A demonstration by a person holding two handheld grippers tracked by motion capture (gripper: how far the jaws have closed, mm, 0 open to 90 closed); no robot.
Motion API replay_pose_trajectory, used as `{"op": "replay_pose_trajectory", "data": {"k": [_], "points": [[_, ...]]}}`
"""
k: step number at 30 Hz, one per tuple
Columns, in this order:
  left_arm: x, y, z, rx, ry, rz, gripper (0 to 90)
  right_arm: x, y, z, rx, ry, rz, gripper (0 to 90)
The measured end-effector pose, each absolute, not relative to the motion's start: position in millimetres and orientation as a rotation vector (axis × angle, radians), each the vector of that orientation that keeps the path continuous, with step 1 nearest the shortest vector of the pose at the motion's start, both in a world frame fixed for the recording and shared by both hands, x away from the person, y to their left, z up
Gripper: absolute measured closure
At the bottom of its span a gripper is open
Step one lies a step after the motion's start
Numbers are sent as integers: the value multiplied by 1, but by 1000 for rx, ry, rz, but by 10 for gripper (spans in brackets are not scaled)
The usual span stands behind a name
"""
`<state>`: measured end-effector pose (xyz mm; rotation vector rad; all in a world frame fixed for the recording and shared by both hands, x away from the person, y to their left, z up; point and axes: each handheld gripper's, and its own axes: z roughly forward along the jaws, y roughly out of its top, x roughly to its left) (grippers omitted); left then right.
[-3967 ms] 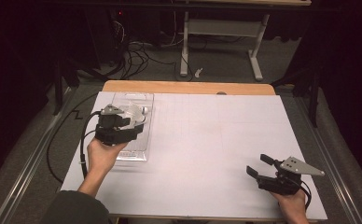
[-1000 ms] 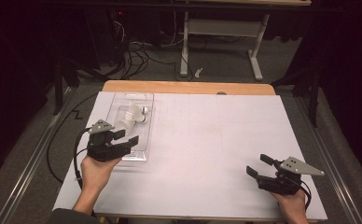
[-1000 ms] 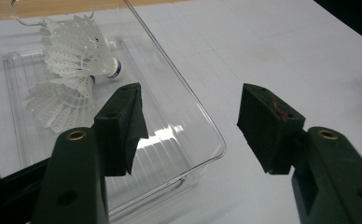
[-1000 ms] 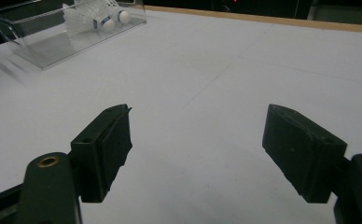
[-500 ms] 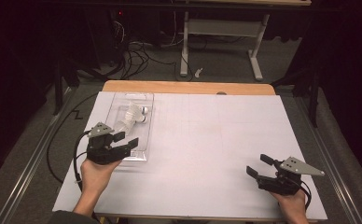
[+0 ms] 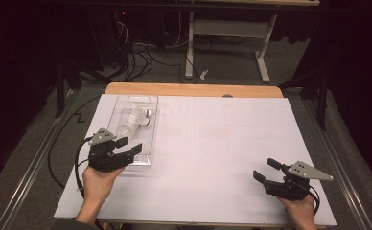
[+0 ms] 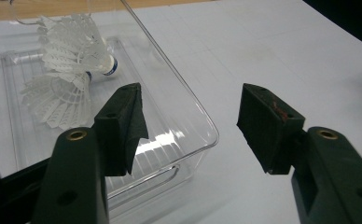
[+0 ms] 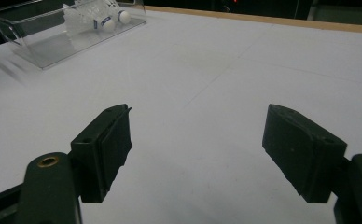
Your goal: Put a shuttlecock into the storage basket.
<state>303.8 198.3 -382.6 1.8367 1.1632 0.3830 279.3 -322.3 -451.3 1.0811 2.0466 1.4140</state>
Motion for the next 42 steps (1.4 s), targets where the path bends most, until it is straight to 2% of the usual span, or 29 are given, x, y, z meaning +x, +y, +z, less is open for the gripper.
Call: {"op": "replay_pose_trajectory", "data": {"k": [42], "points": [[295,194,-399,1827,1149,368,413,279,-322,-451,1080,2048,1414,240]]}}
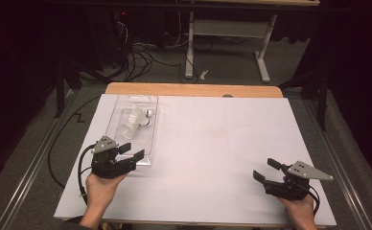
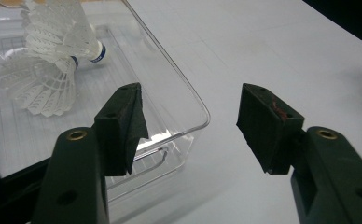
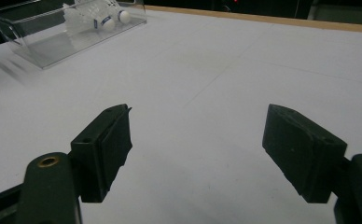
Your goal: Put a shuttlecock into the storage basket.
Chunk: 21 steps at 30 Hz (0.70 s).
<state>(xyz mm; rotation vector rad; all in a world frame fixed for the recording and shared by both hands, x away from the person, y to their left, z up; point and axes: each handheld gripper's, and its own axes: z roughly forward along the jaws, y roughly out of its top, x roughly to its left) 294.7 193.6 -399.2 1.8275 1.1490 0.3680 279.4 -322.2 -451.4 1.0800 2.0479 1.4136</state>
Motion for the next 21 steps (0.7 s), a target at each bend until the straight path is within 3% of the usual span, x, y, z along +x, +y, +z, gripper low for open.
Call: {"op": "replay_pose_trajectory", "data": {"k": [21], "points": [[291,194,-406,1832,1144,377,413,279,-322,-451,1079,2049,1411,240]]}}
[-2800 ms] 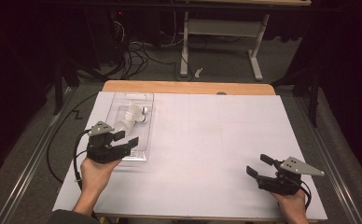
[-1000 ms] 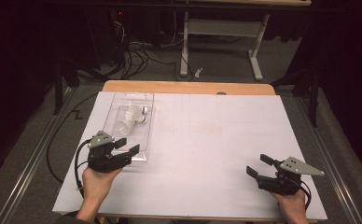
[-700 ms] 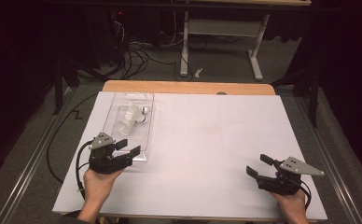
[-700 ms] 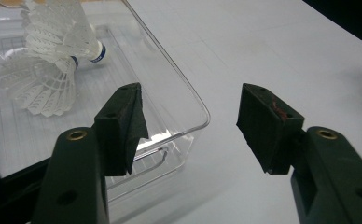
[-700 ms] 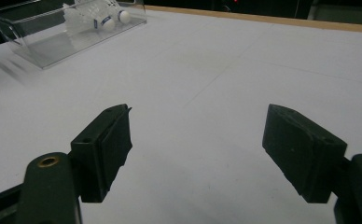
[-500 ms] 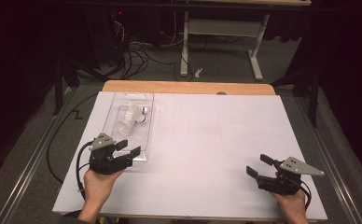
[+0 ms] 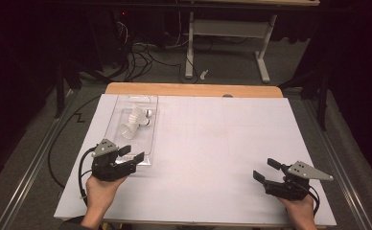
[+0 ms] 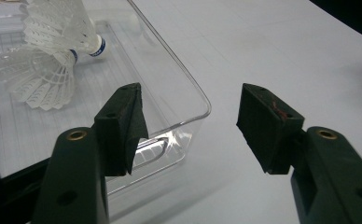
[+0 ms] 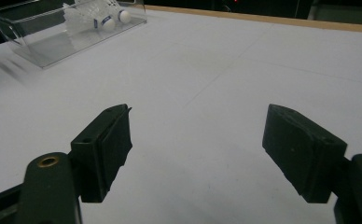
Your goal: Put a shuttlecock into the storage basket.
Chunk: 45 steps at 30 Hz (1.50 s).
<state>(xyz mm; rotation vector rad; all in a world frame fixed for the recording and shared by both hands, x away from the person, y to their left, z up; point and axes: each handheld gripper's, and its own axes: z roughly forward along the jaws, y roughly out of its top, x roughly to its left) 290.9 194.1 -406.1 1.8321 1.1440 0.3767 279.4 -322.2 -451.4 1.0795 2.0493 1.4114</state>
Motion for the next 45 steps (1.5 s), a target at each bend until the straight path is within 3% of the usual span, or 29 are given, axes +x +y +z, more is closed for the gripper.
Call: {"op": "replay_pose_trajectory", "data": {"k": [45], "points": [[286,198,-418,1809,1143,393,408,279,-322,-451,1080,2049,1412,240]]}}
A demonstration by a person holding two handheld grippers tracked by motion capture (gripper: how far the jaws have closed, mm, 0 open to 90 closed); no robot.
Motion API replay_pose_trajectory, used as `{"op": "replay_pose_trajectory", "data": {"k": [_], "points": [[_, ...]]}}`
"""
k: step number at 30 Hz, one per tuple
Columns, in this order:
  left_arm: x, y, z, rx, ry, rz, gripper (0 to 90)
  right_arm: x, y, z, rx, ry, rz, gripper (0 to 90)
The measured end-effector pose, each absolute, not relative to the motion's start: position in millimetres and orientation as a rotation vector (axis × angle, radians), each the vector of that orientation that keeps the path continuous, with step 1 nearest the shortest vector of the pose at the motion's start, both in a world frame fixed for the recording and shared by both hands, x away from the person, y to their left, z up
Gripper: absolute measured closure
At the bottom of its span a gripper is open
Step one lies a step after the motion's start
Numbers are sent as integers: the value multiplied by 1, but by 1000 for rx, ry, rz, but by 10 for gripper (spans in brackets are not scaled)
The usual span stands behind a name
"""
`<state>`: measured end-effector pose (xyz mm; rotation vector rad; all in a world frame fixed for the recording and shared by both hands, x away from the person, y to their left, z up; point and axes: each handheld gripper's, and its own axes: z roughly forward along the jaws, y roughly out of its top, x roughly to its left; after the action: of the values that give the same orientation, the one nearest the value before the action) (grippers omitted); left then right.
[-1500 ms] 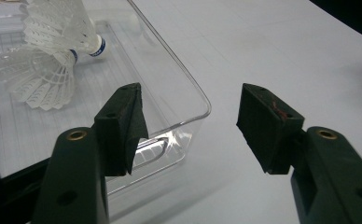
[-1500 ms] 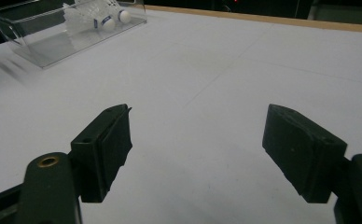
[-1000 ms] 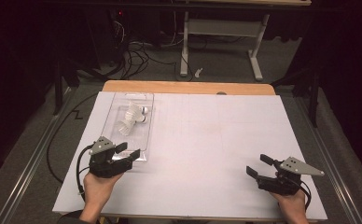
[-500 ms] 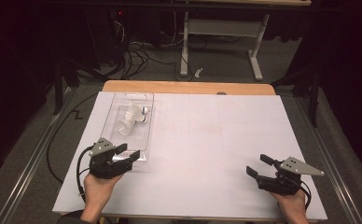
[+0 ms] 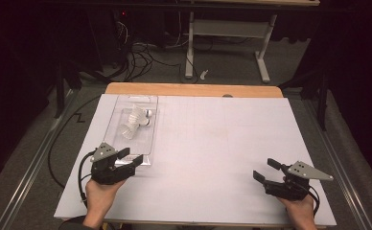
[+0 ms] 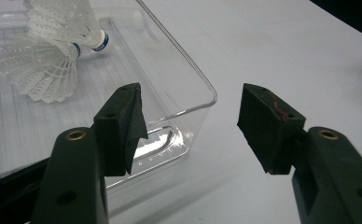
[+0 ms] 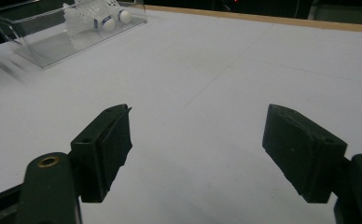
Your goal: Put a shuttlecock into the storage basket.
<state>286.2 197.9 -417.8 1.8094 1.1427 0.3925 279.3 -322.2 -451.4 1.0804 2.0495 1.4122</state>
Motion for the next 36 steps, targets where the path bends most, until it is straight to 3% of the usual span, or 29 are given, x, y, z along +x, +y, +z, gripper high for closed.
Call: {"op": "replay_pose_trajectory", "data": {"k": [36], "points": [[284,201,-429,1782,1136,424,395,279,-322,-451,1078,2051,1412,240]]}}
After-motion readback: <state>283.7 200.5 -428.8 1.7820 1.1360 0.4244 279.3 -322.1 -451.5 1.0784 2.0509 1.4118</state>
